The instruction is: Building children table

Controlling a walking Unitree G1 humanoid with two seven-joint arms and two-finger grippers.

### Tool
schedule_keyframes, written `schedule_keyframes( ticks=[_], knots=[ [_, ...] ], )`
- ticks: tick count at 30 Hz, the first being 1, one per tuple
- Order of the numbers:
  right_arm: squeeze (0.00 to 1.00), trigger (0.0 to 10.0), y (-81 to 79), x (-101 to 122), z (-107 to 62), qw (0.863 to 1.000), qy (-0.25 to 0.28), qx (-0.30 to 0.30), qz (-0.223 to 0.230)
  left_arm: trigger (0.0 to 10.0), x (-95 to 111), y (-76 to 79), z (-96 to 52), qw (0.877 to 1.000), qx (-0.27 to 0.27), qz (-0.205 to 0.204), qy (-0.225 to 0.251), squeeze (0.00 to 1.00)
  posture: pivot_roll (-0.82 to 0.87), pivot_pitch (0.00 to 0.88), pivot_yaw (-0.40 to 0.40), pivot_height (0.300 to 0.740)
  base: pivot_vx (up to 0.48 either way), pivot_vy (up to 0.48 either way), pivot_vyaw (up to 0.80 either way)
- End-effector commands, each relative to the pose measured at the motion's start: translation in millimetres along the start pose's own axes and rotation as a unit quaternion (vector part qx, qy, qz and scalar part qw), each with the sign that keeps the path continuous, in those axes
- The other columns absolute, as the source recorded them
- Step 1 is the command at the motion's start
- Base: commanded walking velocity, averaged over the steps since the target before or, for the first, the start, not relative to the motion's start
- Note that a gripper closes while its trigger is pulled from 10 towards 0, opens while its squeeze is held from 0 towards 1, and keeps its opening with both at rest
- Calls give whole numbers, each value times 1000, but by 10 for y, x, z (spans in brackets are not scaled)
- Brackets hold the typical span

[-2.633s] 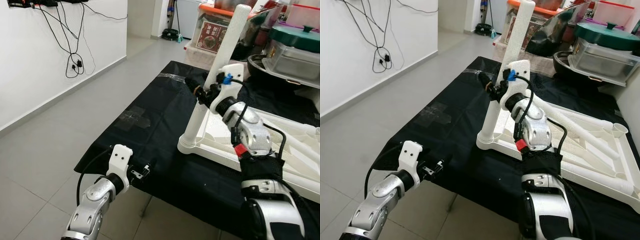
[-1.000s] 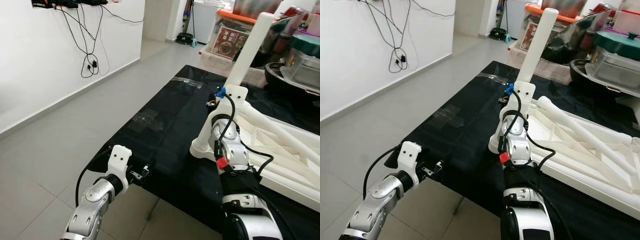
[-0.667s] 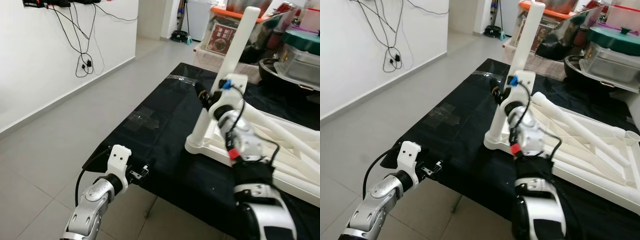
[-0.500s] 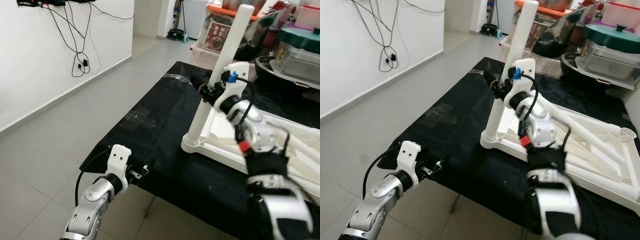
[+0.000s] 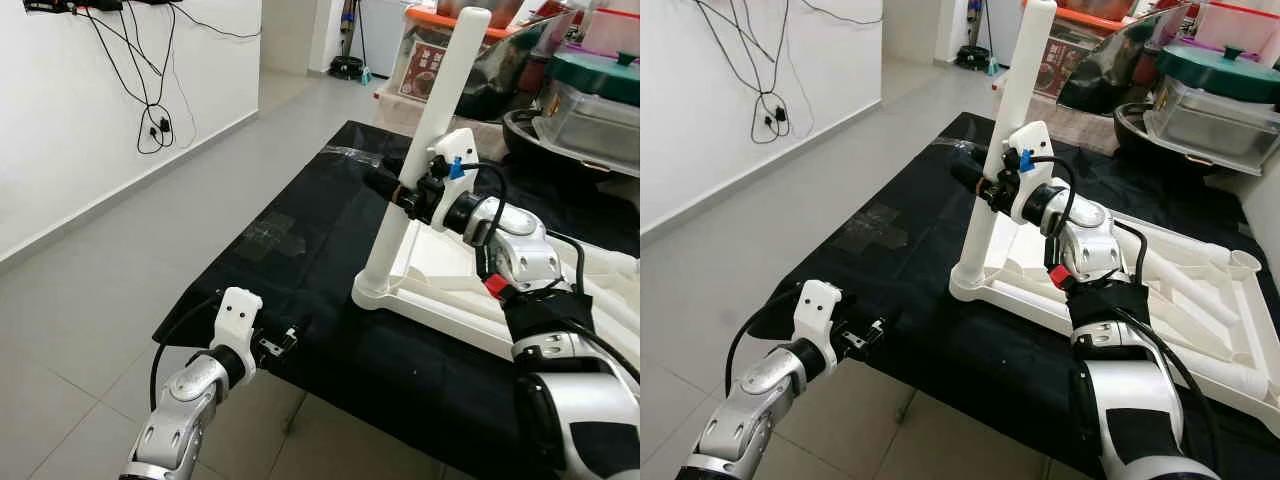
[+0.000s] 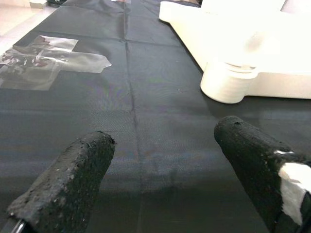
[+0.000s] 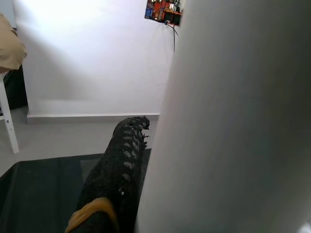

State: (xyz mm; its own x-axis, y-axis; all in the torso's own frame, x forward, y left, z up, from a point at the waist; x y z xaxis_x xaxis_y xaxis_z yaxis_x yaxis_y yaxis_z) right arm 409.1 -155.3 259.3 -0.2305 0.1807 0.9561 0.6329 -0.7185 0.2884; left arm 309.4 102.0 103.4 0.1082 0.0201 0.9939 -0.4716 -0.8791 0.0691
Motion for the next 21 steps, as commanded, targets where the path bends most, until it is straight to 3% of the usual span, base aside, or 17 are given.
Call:
schedule_keyframes(
  ticks=[1, 2, 3, 5, 6, 8, 10, 11, 12, 13, 16, 20, 21],
  knots=[
    [0, 0, -17, -226, 37, 997, -69, -23, -26, 10000, -26, 28, 5, 1000, -6, -1, -7, 0, 20, 0, -153, 740, 0, 0, 0],
    [0, 0, 69, -288, 38, 992, -75, -97, -6, 10000, -27, 35, 10, 1000, -6, -2, -7, 0, 18, 0, -152, 740, 0, 0, 0],
    [0, 0, 69, -288, 38, 992, -75, -97, -6, 10000, -27, 35, 10, 1000, -6, -2, -7, 0, 18, 0, -152, 740, 0, 0, 0],
    [0, 0, 204, -367, -21, 968, -68, -239, 25, 10000, -24, 51, 20, 1000, -8, -3, -7, 0, 18, 0, -150, 740, 0, 0, 0],
    [0, 0, 238, -380, -53, 958, -63, -277, 30, 10000, -23, 56, 22, 1000, -9, -3, -7, 0, 18, 0, -150, 740, 0, 0, 0],
    [0, 0, 260, -382, -77, 952, -59, -298, 33, 10000, -23, 59, 23, 1000, -9, -4, -6, 0, 18, 0, -150, 740, 0, 0, 0],
    [0, 0, 152, -460, -223, 904, -56, -418, 70, 10000, -26, 60, 21, 1000, -10, -4, -7, 0, 18, 0, -151, 740, 0, 0, 0],
    [0, 0, 152, -460, -223, 904, -56, -418, 70, 10000, -26, 60, 21, 1000, -10, -4, -7, 0, 18, 0, -151, 740, 0, 0, 0],
    [0, 0, 83, -480, -284, 887, -59, -451, 76, 10000, -27, 60, 20, 1000, -10, -5, -7, 0, 18, 0, -151, 740, 0, 0, 0],
    [0, 0, -48, -451, -285, 884, -57, -460, 69, 10000, -20, 60, 23, 1000, -10, -7, -7, 0, 18, 0, -151, 740, 0, 0, 0],
    [0, 0, -143, -411, -246, 884, -58, -457, 76, 10000, -5, 64, 34, 1000, -10, -12, -4, 0, 17, 0, -151, 740, 0, 0, 0],
    [0, 0, -156, -394, -224, 882, -64, -459, 84, 10000, -13, 68, 43, 1000, -10, -12, -6, 0, 17, 0, -151, 740, 0, 0, 0],
    [0, 8706, -162, -402, -186, 885, -70, -452, 86, 10000, -20, 70, 48, 1000, -11, -12, -7, 0, 5, 0, -148, 740, 0, 0, 0]
  ],
)
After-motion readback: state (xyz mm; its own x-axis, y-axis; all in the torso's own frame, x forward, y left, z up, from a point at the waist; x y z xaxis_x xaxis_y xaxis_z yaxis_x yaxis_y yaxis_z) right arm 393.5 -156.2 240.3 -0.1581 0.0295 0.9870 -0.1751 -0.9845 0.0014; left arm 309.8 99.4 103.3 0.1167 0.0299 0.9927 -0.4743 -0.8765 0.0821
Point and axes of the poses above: a point about 5 cm out from each wrist's last joint towards the gripper, its own z axis pointing out of the wrist towards the gripper, its own x axis along the axis of the wrist's last joint, y = z × x, the point moved 3 cm from there along z, pointing out of the wrist towards the gripper, and after that the axes turned 3 degrees about -z, right-handed, at the moved point
